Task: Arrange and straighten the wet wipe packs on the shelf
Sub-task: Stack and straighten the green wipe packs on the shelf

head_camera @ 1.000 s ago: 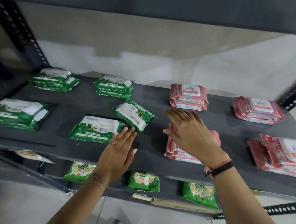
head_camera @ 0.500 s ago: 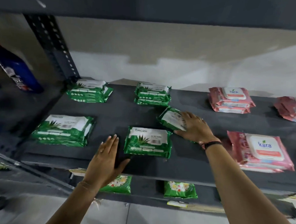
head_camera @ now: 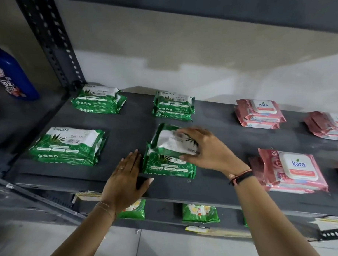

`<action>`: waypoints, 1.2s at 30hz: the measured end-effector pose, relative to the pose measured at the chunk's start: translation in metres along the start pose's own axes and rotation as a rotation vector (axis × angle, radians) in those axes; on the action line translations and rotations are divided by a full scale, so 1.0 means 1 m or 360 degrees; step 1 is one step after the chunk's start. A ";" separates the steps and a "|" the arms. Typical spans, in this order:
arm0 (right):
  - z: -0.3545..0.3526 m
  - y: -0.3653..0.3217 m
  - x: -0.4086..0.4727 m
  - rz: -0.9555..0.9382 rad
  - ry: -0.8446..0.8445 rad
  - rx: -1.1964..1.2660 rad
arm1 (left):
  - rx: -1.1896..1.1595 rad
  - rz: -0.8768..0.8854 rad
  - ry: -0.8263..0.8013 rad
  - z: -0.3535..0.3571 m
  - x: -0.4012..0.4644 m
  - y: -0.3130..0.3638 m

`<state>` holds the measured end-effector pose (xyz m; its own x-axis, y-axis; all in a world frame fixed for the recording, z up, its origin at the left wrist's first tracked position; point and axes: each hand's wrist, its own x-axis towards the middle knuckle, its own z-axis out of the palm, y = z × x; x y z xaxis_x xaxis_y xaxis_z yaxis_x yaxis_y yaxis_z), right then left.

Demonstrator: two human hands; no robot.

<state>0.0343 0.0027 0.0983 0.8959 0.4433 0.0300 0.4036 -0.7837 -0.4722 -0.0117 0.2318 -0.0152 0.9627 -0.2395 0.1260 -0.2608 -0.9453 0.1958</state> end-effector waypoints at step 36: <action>0.016 -0.019 0.001 -0.0112 -0.0424 -0.0715 | -0.0125 0.0007 0.0056 0.001 0.000 -0.001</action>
<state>0.0249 0.0249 0.0934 0.8092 0.5509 -0.2044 0.5532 -0.8315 -0.0509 -0.0115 0.2329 -0.0170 0.9587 -0.2345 0.1612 -0.2714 -0.9236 0.2708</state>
